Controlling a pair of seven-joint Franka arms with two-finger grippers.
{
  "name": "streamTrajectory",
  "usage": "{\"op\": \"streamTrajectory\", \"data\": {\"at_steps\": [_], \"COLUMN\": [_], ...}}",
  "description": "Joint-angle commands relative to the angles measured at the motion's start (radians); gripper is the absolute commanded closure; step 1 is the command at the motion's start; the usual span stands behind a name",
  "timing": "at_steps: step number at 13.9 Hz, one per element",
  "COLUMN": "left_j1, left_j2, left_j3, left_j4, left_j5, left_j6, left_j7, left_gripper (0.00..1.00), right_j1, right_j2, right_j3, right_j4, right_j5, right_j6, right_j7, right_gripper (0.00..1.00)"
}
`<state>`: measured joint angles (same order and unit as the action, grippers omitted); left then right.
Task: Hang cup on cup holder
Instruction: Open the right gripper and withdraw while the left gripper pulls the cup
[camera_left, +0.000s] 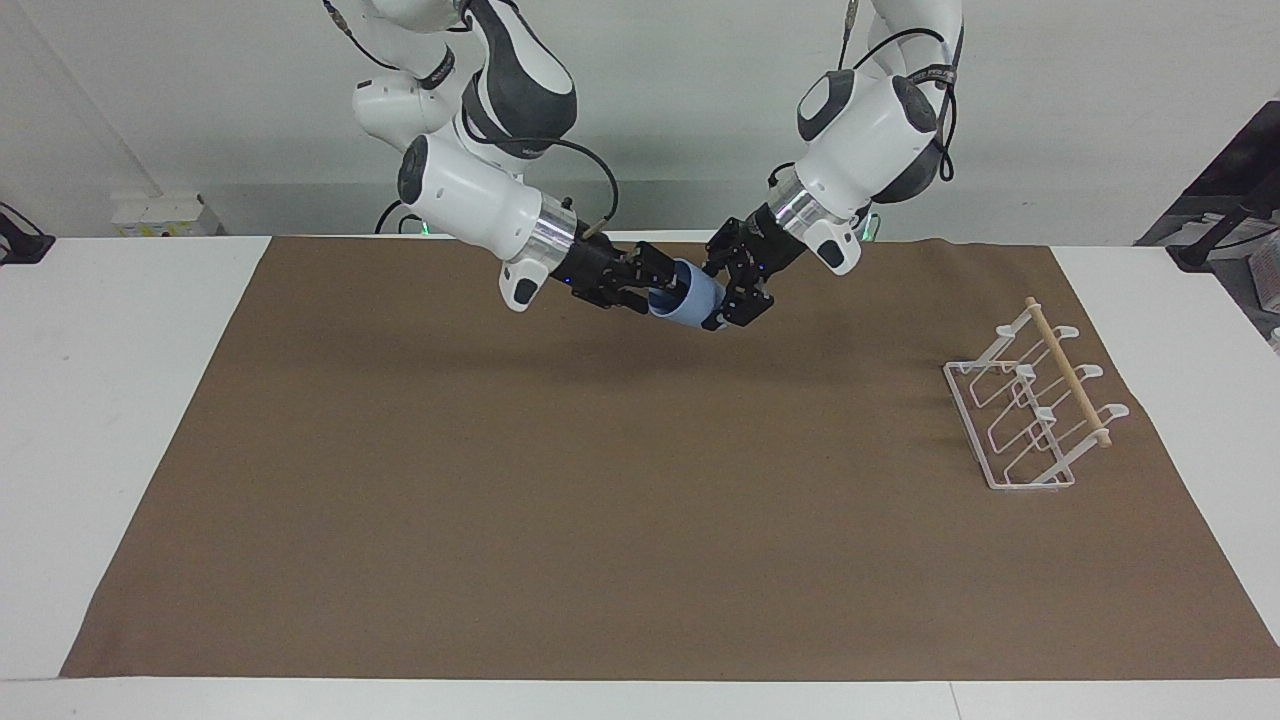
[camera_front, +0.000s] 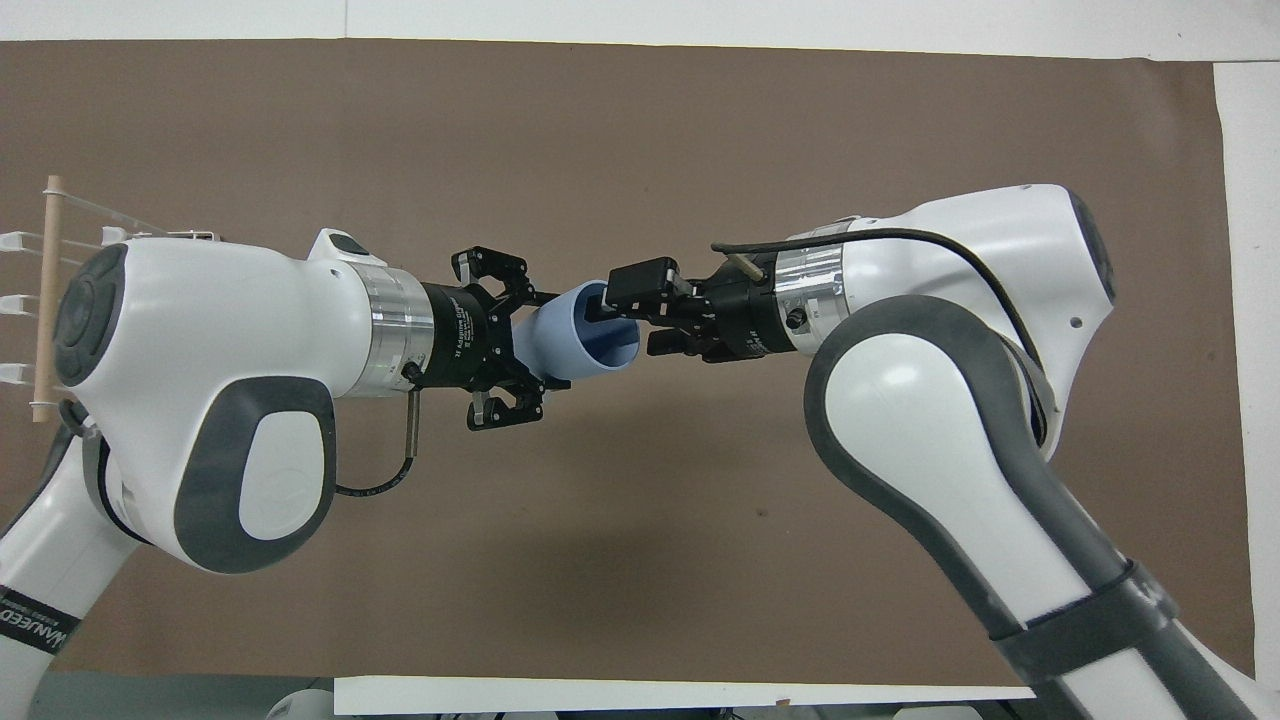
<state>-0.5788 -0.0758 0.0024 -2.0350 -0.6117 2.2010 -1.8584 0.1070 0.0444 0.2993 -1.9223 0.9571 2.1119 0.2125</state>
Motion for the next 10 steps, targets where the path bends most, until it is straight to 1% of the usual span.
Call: {"op": "streamTrajectory", "data": {"at_steps": [1, 3, 5, 8, 10], "left_j1": [0.042, 0.069, 0.114, 0.172, 0.21], "left_j2": [-0.016, -0.018, -0.019, -0.024, -0.028], "left_j3": [0.005, 0.007, 0.007, 0.007, 0.007], "left_j4": [0.015, 0.013, 0.013, 0.01, 0.004], "left_j5": [0.052, 0.128, 0.238, 0.465, 0.652], "left_j6": [-0.089, -0.119, -0.174, -0.228, -0.263], "left_j7": [0.001, 0.011, 0.021, 0.025, 0.024], "left_gripper": [0.74, 0.74, 0.74, 0.74, 0.74], "right_j1": [-0.084, -0.139, -0.18, -0.231, -0.266], "right_j2": [-0.015, -0.014, -0.02, -0.043, -0.044], "right_j3": [0.003, 0.003, 0.003, 0.003, -0.003], "right_j4": [0.055, 0.112, 0.137, 0.138, 0.144], "right_j5": [-0.073, -0.196, -0.324, -0.539, -0.677], "right_j6": [-0.113, -0.197, -0.249, -0.288, -0.337], "right_j7": [0.013, 0.008, 0.005, 0.005, -0.005], "right_gripper": [0.0, 0.0, 0.0, 0.0, 0.0]}}
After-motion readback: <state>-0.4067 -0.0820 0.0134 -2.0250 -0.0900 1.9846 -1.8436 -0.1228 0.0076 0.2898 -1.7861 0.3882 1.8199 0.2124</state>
